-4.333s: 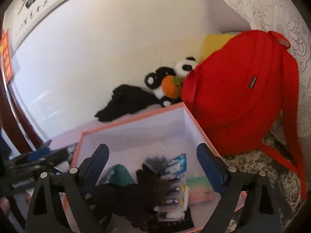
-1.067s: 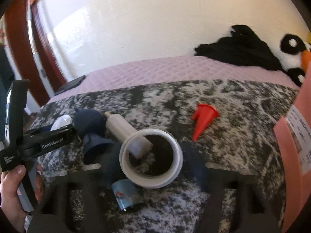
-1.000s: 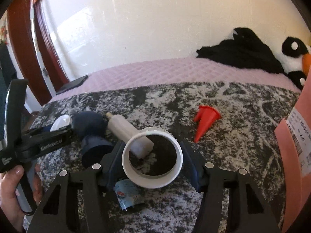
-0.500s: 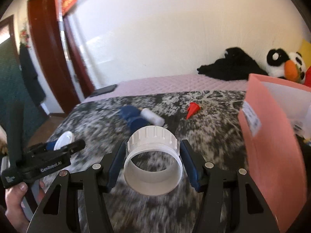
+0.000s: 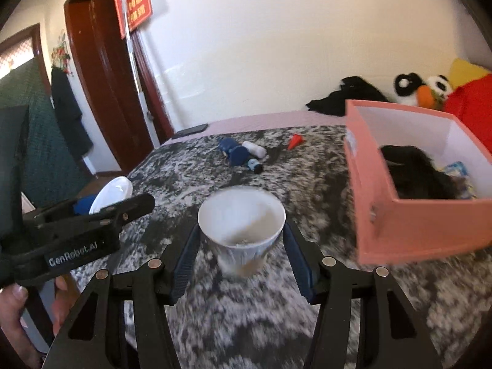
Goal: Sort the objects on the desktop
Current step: 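Carry the white lid and white jar over the pink box and release both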
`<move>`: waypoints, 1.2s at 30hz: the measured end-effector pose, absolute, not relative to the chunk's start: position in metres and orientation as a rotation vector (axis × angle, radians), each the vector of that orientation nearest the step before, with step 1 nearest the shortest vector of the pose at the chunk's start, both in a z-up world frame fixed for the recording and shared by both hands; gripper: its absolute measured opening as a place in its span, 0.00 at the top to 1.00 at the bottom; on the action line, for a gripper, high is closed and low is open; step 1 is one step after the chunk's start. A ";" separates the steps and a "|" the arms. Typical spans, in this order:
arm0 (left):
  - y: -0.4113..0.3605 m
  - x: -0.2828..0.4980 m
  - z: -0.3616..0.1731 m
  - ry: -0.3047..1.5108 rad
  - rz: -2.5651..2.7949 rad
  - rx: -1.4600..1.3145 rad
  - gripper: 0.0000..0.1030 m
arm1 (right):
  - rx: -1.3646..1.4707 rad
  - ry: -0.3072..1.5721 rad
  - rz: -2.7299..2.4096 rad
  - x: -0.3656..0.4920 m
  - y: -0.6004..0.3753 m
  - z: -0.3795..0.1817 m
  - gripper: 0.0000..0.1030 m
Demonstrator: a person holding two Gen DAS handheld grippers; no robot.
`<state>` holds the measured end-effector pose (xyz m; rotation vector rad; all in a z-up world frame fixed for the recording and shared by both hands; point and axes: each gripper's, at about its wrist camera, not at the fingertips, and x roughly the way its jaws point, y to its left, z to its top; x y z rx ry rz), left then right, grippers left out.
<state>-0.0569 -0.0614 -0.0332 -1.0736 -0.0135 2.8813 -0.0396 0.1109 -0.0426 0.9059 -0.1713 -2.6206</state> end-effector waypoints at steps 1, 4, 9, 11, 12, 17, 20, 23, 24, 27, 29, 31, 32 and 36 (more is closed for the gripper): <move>-0.054 -0.050 -0.031 -0.005 2.873 -1.064 0.37 | 0.899 -0.178 -2.629 -0.031 0.118 -0.040 0.43; -0.031 -0.037 -0.024 0.002 2.836 -1.037 0.37 | 0.857 -0.193 -2.677 -0.005 0.145 -0.027 0.44; 0.013 -0.029 -0.009 0.046 2.775 -0.966 0.37 | 0.797 -0.230 -2.760 0.029 0.189 -0.009 0.49; 0.032 -0.032 -0.003 0.062 2.748 -0.941 0.37 | 0.774 -0.256 -2.796 0.038 0.208 -0.002 0.49; 0.042 -0.033 -0.001 0.064 2.730 -0.932 0.37 | 0.765 -0.265 -2.812 0.041 0.216 0.000 0.49; 0.093 -0.047 0.010 0.108 2.668 -0.887 0.37 | 0.713 -0.293 -2.884 0.042 0.255 0.013 0.49; 0.121 -0.061 0.020 0.130 2.641 -0.859 0.37 | 0.669 -0.307 -2.928 0.037 0.278 0.025 0.49; 0.148 -0.085 0.035 0.141 2.616 -0.829 0.37 | 0.619 -0.315 -2.972 0.020 0.300 0.040 0.49; 0.157 -0.095 0.040 0.143 2.608 -0.820 0.37 | 0.602 -0.318 -2.987 0.014 0.308 0.046 0.49; 0.183 -0.128 0.056 0.160 2.583 -0.796 0.37 | 0.529 -0.305 -3.048 -0.012 0.335 0.067 0.49; 0.202 -0.150 0.063 0.203 2.553 -0.816 0.36 | 0.508 -0.310 -3.064 -0.036 0.349 0.078 0.48; 0.213 -0.173 0.072 0.222 2.554 -0.840 0.26 | 0.544 -0.356 -3.053 -0.068 0.368 0.086 0.39; 0.215 -0.182 0.077 0.218 2.568 -0.846 0.21 | 0.557 -0.395 -3.072 -0.078 0.378 0.090 0.24; 0.207 -0.196 0.095 0.150 2.583 -0.799 0.06 | 0.469 -0.526 -3.091 -0.094 0.407 0.108 0.05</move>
